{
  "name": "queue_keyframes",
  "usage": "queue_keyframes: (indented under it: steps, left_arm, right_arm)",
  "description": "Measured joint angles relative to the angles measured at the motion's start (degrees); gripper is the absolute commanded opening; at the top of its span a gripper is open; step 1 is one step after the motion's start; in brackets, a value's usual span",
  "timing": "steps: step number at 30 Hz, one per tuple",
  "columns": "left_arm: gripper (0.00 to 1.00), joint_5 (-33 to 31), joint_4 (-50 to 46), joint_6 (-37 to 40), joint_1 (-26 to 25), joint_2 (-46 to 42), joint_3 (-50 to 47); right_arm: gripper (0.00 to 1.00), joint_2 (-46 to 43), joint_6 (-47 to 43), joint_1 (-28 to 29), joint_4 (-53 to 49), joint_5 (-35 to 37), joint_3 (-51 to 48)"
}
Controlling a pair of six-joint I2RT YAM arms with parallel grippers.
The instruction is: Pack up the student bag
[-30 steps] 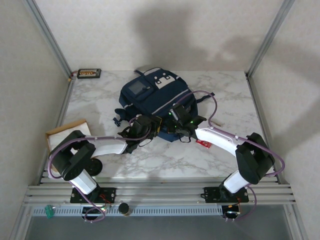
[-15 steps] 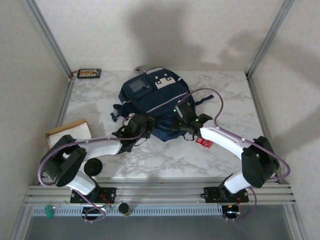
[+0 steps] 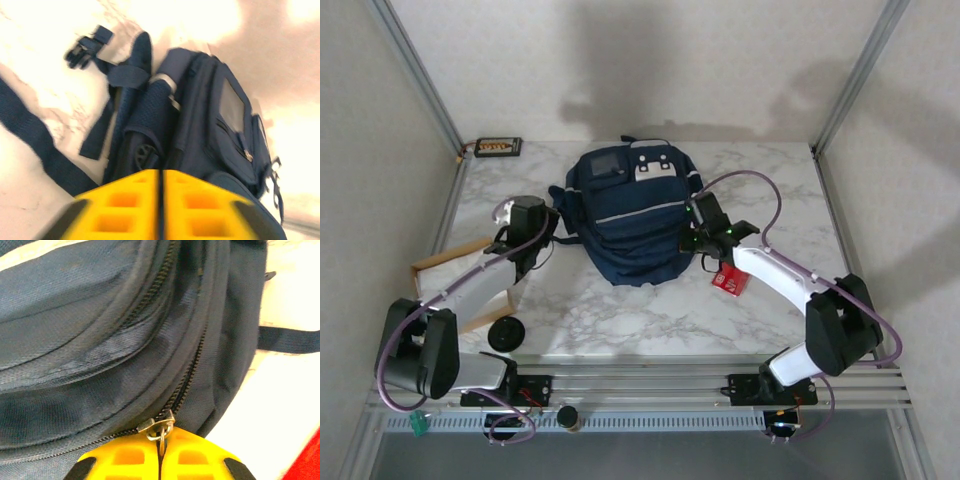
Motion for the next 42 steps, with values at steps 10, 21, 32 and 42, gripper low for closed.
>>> queue_keyframes:
  steps: [10, 21, 32, 42]
  left_arm:
    - [0.49, 3.7, 5.5, -8.9, -18.6, -5.7, -4.3]
    - [0.47, 4.3, 16.6, -26.6, -30.2, 11.7, -1.4]
    - [0.39, 0.3, 18.1, -35.3, -30.6, 15.8, 2.4]
    - [0.04, -1.2, 17.7, -39.2, -30.7, 19.2, 4.1]
  right_arm:
    - [0.0, 0.7, 0.9, 3.3, 1.3, -2.3, 0.0]
    - [0.0, 0.7, 0.9, 3.3, 3.0, -2.5, -1.0]
    - [0.0, 1.0, 1.5, 3.3, 7.0, -3.5, -3.5]
    - [0.0, 1.4, 1.4, 3.6, 5.7, -1.4, -2.9]
